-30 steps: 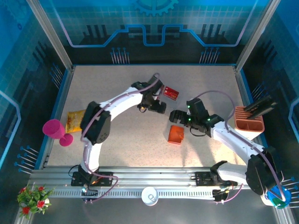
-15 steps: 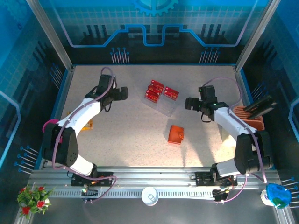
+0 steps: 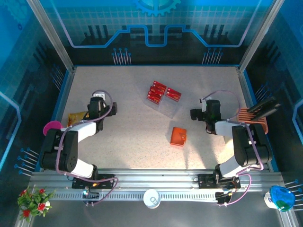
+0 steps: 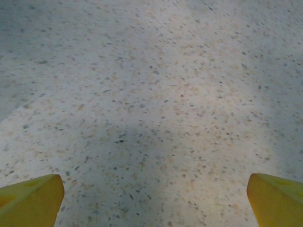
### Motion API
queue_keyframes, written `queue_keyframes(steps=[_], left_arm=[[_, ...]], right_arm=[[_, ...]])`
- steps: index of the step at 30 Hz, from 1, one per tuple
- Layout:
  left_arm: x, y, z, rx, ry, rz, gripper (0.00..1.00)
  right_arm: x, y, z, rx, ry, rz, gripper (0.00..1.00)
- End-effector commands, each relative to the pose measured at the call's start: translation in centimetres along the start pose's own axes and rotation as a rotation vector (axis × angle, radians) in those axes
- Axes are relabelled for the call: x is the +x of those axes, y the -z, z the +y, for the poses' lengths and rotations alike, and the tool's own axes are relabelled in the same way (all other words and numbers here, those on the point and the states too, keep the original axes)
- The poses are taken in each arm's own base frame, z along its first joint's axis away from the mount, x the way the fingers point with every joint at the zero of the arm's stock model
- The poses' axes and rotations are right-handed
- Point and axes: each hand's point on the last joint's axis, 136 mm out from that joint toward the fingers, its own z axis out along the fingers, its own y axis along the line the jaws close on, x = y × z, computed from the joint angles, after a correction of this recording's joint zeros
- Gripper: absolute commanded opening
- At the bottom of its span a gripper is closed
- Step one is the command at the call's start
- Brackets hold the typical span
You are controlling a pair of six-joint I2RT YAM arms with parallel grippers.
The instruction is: Put the credit cards into the card holder
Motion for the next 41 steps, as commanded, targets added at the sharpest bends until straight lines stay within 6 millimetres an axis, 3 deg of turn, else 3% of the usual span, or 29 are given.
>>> queue_keyframes(steps=[1,3,9,13,18,41], left_arm=[[-1.8,-0.2,-1.5,0.109,-0.015,-0.130,0.99],[-1.9,0.1,-2.1,0.148,-0.028,-0.154,0.99],[-0.7,0.9,-1.9,0.150,-0.027,-0.229,0.99],[-0.9,0.6,-1.4,0.148,-0.004,-0.233,0.99],[-0.9,0.6,-1.4,0.149,-0.003,-0.230,0.99],[-0.9,0.7,-1.4,0.148,-0.004,-0.231,0.99]], right_arm=[[-5.1,1.7,0.4,-0.075,0.031,-0.284,1.00],[-4.5,1.9,0.0,-0.075,0.010,-0.348,1.00],[-4.4,1.8,-0.3,-0.059,0.000,-0.325,1.00],[-4.1,2.7,-2.9,0.168,-0.058,-0.365,1.00],[-4.4,2.0,-0.9,0.067,0.010,-0.338,1.00],[-4.4,1.8,-0.7,0.002,0.000,-0.328,1.00]])
